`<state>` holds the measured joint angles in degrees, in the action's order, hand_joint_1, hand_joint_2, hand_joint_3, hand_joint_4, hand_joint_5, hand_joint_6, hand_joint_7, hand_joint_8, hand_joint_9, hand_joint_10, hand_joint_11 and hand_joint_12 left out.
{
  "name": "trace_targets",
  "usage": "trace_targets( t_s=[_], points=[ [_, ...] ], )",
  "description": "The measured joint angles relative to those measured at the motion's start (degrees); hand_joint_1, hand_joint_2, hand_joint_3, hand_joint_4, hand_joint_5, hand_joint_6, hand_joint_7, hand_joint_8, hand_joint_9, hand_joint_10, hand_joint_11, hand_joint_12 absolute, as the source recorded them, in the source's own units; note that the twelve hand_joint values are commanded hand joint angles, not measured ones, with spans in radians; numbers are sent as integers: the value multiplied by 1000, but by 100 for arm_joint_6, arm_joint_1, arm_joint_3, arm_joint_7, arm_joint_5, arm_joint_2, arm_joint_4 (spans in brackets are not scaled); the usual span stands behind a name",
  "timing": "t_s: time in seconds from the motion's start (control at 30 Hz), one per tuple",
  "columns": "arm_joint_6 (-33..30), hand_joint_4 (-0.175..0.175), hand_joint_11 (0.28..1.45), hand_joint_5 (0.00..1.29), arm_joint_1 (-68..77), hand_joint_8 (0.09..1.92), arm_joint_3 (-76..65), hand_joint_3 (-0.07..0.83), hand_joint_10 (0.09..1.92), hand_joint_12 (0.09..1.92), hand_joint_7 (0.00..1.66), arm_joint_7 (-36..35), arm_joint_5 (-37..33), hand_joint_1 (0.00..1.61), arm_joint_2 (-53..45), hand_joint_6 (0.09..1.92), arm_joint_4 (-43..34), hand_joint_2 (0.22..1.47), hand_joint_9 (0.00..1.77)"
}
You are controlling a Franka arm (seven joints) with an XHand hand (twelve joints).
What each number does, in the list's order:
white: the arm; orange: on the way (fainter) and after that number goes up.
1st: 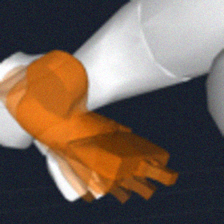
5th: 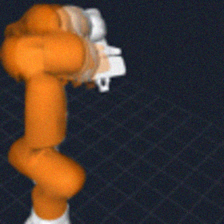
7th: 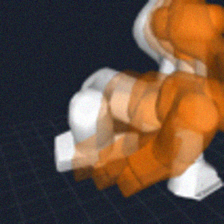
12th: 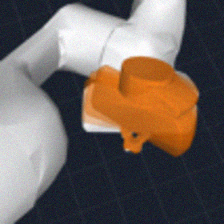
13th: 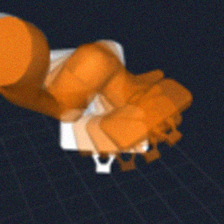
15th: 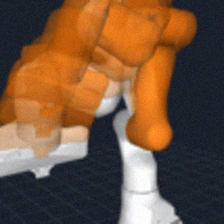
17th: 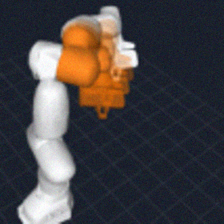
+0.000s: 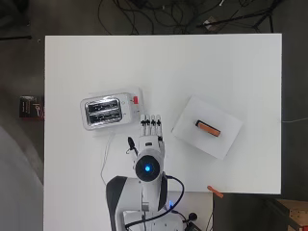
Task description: Teleoperate dual arm-hand system to toast a bread
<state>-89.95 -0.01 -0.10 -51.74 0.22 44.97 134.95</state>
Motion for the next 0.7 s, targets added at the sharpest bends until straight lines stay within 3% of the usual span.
trace_targets(
  t_s=[0.13,0.2,0.23,0.27,0.3,0.33,0.37,0.4,0.47,0.5,0.57,0.6,0.63,0.7],
  points=[
    [77,-152,407,255,-5,87,-114,5,87,87,340,-76,-27,178,-153,87,-155,1232,427],
    [153,-135,419,311,-11,87,-193,1,87,87,375,-136,-29,187,-199,87,-200,1228,470],
    [237,-120,442,361,-16,87,-205,-15,87,87,424,-144,11,365,-240,87,-237,1193,522],
    [353,-138,560,527,-26,346,-206,-13,211,87,617,-140,69,755,-315,517,-309,1157,779],
    [475,-28,773,657,-40,972,-212,-5,856,583,846,-132,119,1017,-419,1103,-414,1154,1032],
    [560,63,962,733,-56,1421,-235,3,1343,1109,1049,-132,164,1158,-522,1491,-519,1161,1245],
    [587,118,1077,775,-72,1680,-263,8,1629,1452,1176,-140,219,1228,-605,1708,-602,1168,1372],
    [541,148,1138,798,-93,1816,-299,10,1780,1642,1246,-150,278,1261,-654,1819,-659,1173,1439],
    [268,170,1183,814,-147,1914,-386,12,1891,1787,1298,-168,357,1284,-598,1899,-619,1177,1490],
    [89,173,1143,792,-176,1920,-429,8,1907,1795,1244,-177,394,1163,-473,1911,-497,1168,1446],
    [-254,35,603,357,-243,807,-529,3,852,783,550,-225,442,556,-112,803,-115,986,674],
    [-394,-5,466,279,-265,438,-579,8,482,434,370,-264,450,446,61,434,83,1011,455],
    [-499,-38,414,278,-274,229,-617,9,262,228,333,-286,476,410,226,225,281,1054,394],
    [-502,-71,416,304,-290,87,-639,4,87,87,349,-272,541,364,422,87,571,1099,425]
  ],
)
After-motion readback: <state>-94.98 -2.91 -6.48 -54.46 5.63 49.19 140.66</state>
